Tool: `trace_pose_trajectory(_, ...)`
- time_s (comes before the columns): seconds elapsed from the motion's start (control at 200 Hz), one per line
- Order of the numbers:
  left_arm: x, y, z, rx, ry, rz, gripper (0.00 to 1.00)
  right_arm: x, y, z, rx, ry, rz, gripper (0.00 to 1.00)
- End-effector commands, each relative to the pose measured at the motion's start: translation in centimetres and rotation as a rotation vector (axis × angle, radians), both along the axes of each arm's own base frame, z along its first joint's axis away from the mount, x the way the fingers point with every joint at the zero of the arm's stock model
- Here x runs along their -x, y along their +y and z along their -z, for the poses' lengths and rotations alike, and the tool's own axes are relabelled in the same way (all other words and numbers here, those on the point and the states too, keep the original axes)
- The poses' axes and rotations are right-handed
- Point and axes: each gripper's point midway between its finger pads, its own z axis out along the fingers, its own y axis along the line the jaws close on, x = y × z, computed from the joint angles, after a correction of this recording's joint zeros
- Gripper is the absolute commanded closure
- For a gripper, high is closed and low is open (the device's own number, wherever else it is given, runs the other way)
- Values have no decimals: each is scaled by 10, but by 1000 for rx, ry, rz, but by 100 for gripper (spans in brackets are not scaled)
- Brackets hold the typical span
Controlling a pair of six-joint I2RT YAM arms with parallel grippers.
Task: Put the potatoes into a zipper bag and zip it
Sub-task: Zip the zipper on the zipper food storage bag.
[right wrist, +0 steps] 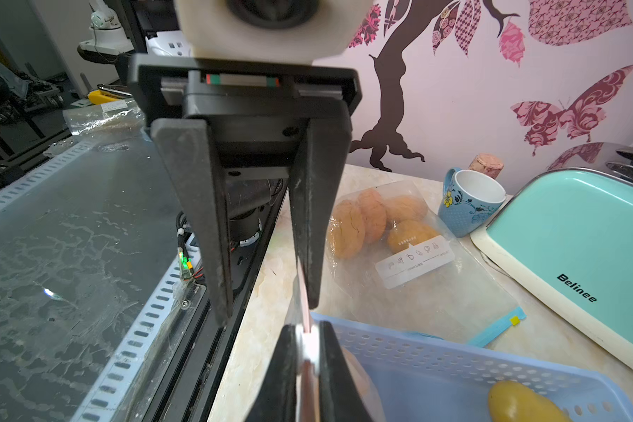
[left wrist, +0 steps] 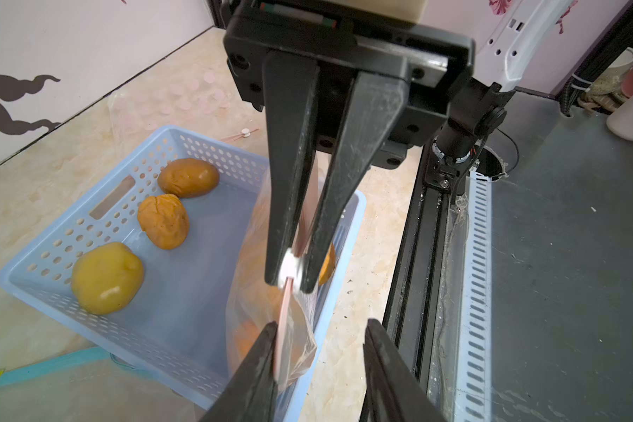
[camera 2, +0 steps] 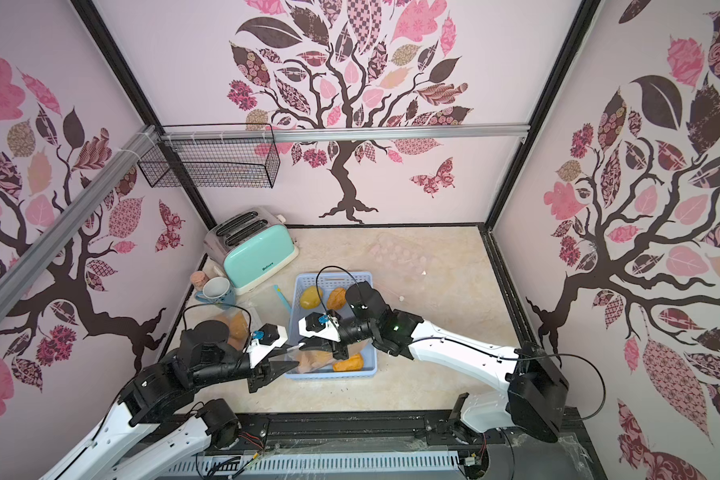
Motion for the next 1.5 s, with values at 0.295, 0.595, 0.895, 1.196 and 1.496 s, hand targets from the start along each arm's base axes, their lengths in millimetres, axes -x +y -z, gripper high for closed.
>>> trace_pose_trajectory(0.295,-2,-13,-3,66,-14,37,70,15,-6,-20,-61,-5,-53,95)
trace_pose_trajectory(0.595,0,-13,-1,64,-5,43,92,16,-7,-18,-52,-2,-51,95)
trace_pose_trajectory(0.895,-6,-6,-5,58,-37,-9,100,11,-5,-19,-39,14,-28,95)
trace_pose_trajectory(1.196,-25,18,-36,-45,-105,-152,100,-5,-10,-29,88,89,101,93)
trace_pose_trajectory(1.496,-19,14,-66,-60,-121,-93,100,-2,-32,-32,200,67,143,92)
